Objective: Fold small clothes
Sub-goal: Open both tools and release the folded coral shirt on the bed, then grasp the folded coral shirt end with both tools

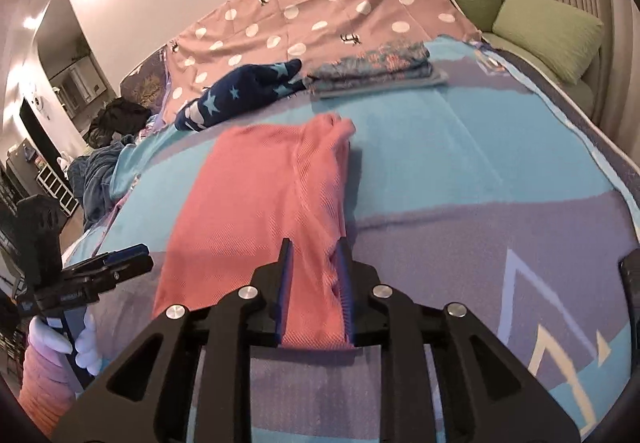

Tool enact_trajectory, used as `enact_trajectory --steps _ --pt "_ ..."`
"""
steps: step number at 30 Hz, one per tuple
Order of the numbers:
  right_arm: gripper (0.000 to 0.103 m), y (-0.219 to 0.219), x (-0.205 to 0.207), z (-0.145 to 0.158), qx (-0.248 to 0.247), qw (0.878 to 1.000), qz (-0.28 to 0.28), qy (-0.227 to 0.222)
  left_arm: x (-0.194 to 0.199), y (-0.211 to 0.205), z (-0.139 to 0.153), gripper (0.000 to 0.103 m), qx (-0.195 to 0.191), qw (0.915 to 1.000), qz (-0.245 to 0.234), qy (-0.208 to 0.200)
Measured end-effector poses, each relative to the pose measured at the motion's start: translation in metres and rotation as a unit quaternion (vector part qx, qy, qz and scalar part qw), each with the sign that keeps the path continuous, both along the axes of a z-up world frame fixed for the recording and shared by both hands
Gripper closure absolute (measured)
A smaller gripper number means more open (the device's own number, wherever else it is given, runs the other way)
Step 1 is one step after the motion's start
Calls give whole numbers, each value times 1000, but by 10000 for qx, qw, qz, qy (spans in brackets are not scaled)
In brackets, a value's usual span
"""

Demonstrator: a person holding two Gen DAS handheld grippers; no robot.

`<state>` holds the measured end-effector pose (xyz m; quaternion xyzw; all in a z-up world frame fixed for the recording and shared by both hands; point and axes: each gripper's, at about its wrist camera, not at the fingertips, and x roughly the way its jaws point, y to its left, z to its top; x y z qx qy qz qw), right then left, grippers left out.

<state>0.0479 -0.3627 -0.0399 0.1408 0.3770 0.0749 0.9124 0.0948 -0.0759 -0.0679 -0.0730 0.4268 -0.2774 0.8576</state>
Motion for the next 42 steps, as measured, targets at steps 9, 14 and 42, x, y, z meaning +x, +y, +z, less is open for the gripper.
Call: enact_trajectory --steps 9,14,42 --pt "39 -19 24 2 389 9989 88 263 38 -6 -6 32 -420 9982 -91 407" --pt "35 -20 44 -6 460 9971 353 502 66 -16 -21 31 -601 9952 -44 777" --pt "34 -4 209 -62 1843 9504 2286 1024 168 -56 -52 45 -750 9945 -455 575"
